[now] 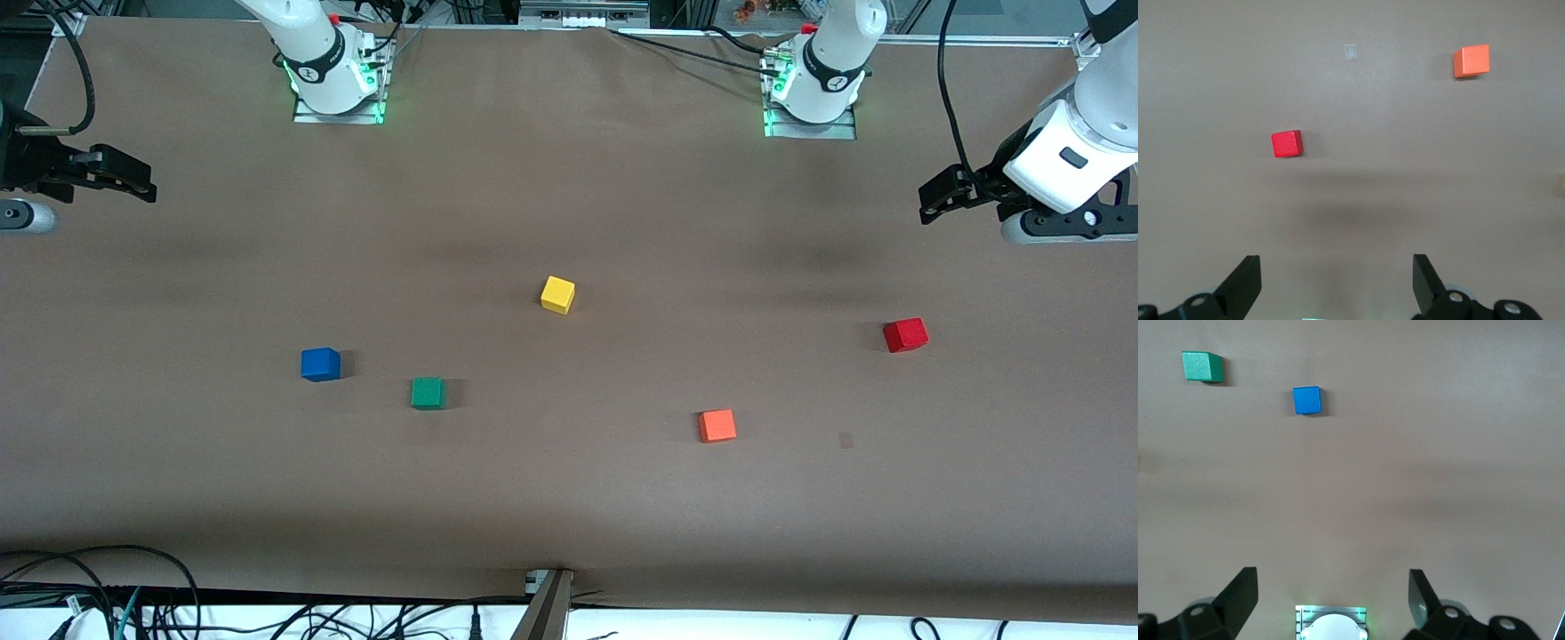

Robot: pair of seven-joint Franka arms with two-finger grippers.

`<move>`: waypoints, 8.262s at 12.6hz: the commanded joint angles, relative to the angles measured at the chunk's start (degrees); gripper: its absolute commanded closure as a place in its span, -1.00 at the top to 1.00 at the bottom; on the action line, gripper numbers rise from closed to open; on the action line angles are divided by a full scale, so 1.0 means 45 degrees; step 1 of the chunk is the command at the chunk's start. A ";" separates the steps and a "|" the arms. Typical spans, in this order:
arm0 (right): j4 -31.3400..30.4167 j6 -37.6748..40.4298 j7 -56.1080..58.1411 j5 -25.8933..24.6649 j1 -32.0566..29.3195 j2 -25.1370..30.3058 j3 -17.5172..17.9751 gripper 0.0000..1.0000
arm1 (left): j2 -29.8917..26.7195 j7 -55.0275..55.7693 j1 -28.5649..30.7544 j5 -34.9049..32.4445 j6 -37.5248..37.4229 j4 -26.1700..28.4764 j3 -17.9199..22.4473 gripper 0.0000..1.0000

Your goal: Pass red block to right arm, stack on blue

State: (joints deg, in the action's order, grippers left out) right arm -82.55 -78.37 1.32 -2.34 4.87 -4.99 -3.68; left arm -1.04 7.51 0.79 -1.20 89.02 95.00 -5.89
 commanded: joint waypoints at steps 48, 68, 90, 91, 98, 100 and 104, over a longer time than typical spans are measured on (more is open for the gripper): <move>-0.0093 -0.0044 0.0195 0.0286 -0.0066 0.0094 0.0116 1.00 | 0.6305 -0.1571 0.3087 -0.1530 1.1447 0.5431 0.0157 1.00; -0.0054 -0.0668 -0.0020 0.0849 0.1671 -0.1819 0.0213 1.00 | 0.6013 -0.6304 0.3477 0.1156 0.9104 0.3341 -0.0585 -0.73; -0.0073 -0.8052 -0.0200 1.6355 0.4739 -0.6642 0.0213 1.00 | 0.7438 -2.5473 0.2641 1.7739 0.5861 0.2677 -0.5116 -1.00; -0.0073 -0.8052 0.0249 1.6960 0.4797 -0.6799 0.0233 1.00 | 0.7496 -2.6328 0.2387 1.8444 0.5881 0.2658 -0.5116 -1.00; -0.0365 -0.8091 0.0800 1.8781 0.5539 -0.7016 0.0233 1.00 | 0.7886 -2.8036 0.0512 2.2101 0.6522 0.2327 -0.5097 -1.00; -0.0600 -0.8130 0.0839 1.8802 0.5676 -0.7015 0.0233 1.00 | 0.7965 -2.8559 0.0119 2.2958 0.6817 0.2228 -0.5077 -1.00; -0.1029 -0.8013 0.1035 1.8802 0.5657 -0.6860 0.0194 1.00 | 0.8395 -2.9657 0.0099 2.3588 0.6760 0.2208 -0.5097 -1.00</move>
State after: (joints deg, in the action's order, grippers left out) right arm -85.22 -114.39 4.12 80.65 30.16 -37.03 -2.52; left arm 35.46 -123.06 1.29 102.97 119.81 106.47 -28.69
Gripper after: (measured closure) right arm 0.000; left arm 0.441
